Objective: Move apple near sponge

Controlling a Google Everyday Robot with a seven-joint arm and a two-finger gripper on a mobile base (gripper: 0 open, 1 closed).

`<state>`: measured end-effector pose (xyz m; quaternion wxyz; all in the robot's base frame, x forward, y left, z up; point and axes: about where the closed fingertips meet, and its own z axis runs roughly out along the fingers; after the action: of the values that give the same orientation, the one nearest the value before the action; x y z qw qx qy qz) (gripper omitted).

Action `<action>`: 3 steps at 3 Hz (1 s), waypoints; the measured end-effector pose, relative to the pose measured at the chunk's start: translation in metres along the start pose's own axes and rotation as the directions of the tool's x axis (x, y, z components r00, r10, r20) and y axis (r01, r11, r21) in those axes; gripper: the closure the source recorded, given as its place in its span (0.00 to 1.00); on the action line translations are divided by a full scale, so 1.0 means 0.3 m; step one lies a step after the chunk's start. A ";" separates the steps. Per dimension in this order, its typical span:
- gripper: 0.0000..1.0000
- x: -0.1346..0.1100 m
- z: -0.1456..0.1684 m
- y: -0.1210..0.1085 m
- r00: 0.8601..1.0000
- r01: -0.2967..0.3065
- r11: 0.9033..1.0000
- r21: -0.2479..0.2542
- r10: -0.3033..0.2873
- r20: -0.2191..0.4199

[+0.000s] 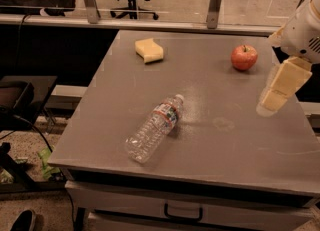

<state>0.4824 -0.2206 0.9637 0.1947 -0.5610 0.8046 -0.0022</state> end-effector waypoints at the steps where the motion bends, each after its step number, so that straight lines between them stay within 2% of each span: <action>1: 0.00 0.000 0.000 0.000 1.000 0.000 1.000 0.000 0.000 0.000; 2: 0.00 -0.011 0.015 -0.049 1.000 -0.017 1.000 0.013 0.016 0.019; 3: 0.00 -0.014 0.031 -0.134 0.998 -0.044 0.998 0.040 0.042 0.041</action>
Offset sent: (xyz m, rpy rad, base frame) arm 0.0388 -0.0069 0.0009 0.0466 -0.0357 -0.0435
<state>0.5229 -0.2298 0.9652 0.2224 -0.5395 0.8121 -0.0034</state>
